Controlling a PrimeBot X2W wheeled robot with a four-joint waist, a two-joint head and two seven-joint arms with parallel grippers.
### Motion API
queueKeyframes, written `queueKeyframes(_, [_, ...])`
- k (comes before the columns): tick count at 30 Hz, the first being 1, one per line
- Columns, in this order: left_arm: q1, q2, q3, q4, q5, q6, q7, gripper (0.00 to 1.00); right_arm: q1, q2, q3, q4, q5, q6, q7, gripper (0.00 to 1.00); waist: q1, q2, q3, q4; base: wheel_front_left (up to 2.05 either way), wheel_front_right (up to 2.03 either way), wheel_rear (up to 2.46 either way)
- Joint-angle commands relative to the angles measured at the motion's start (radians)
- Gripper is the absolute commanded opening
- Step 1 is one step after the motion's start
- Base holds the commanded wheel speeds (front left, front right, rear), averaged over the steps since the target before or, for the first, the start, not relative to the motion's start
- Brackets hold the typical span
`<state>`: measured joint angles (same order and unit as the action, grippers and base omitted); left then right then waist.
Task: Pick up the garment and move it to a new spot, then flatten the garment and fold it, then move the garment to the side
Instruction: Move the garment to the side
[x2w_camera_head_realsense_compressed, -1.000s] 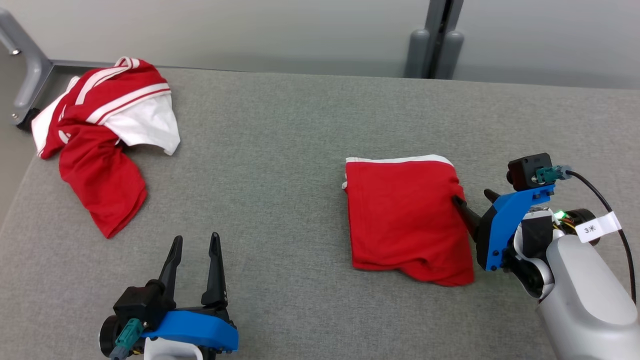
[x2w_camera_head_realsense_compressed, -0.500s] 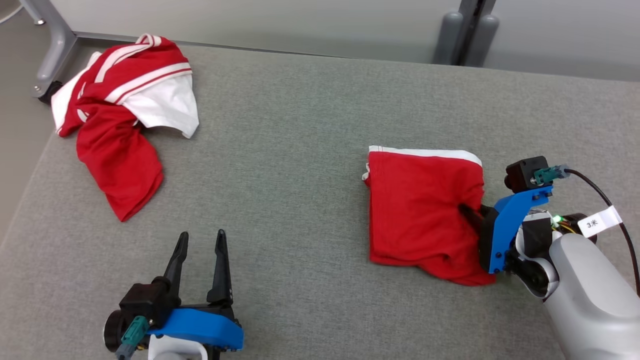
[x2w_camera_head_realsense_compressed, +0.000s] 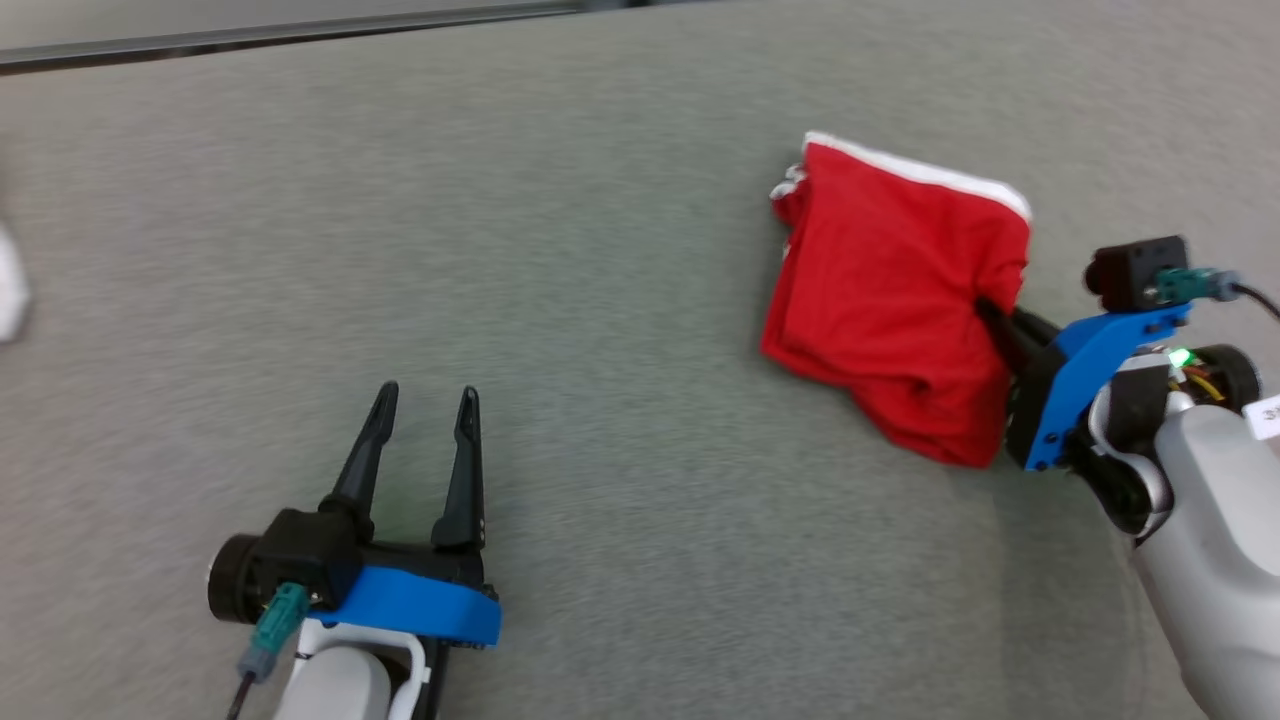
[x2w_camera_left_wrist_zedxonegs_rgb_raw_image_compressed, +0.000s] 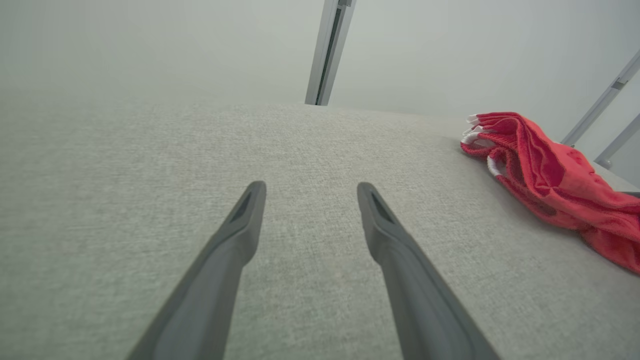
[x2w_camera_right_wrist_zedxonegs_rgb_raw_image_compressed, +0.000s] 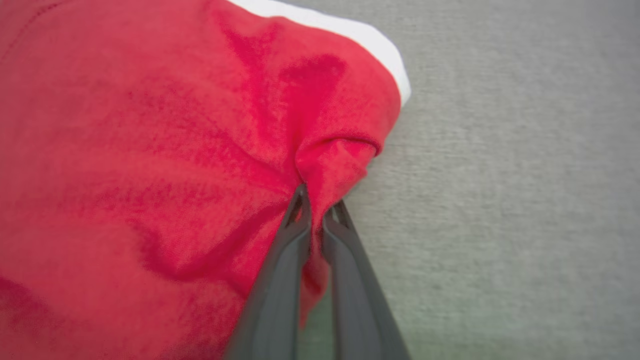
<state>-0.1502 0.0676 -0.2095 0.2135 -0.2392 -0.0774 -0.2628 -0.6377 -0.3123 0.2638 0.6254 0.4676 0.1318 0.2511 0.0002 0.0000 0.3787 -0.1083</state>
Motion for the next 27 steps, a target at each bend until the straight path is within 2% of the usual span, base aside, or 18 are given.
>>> queueKeyframes(1, [-0.023,0.016,-0.001,-0.012,0.008,0.0,-0.002,1.0,-0.008,-0.014,-0.014,-0.005,-0.006,-0.002,-0.015,0.0,-0.0002,0.0,-0.007,-0.068,0.0,0.0,0.0])
queueKeyframes(7, [-0.076,0.049,-0.021,-0.068,0.036,-0.007,0.033,1.0,0.004,-0.027,-0.073,-0.043,-0.004,-0.001,-0.076,0.0,-0.0002,0.0,0.052,-0.206,0.0,0.0,0.0])
queueKeyframes(12, [-0.095,0.068,-0.044,-0.124,0.05,-0.01,0.071,1.0,0.011,-0.028,-0.106,-0.058,-0.009,-0.001,-0.09,0.0,-0.0002,0.0,0.082,-0.245,0.0,0.0,0.0])
queueKeyframes(18, [-0.08,0.088,-0.046,-0.178,0.057,-0.001,0.107,1.0,-0.013,-0.028,-0.134,-0.048,-0.026,-0.001,-0.083,0.0,-0.0002,0.0,0.1,-0.228,0.0,0.0,0.0])
queueKeyframes(23, [-0.071,0.107,-0.039,-0.218,0.057,0.009,0.125,1.0,-0.083,-0.067,-0.167,-0.012,-0.054,-0.001,-0.052,0.0,-0.0002,0.0,0.119,-0.19,0.0,0.0,0.0])
queueKeyframes(27, [-0.077,0.109,-0.048,-0.243,0.057,0.011,0.136,1.0,-0.164,-0.143,-0.221,0.046,-0.097,-0.001,-0.008,0.0,-0.0002,0.0,0.144,-0.137,0.0,0.0,0.0])
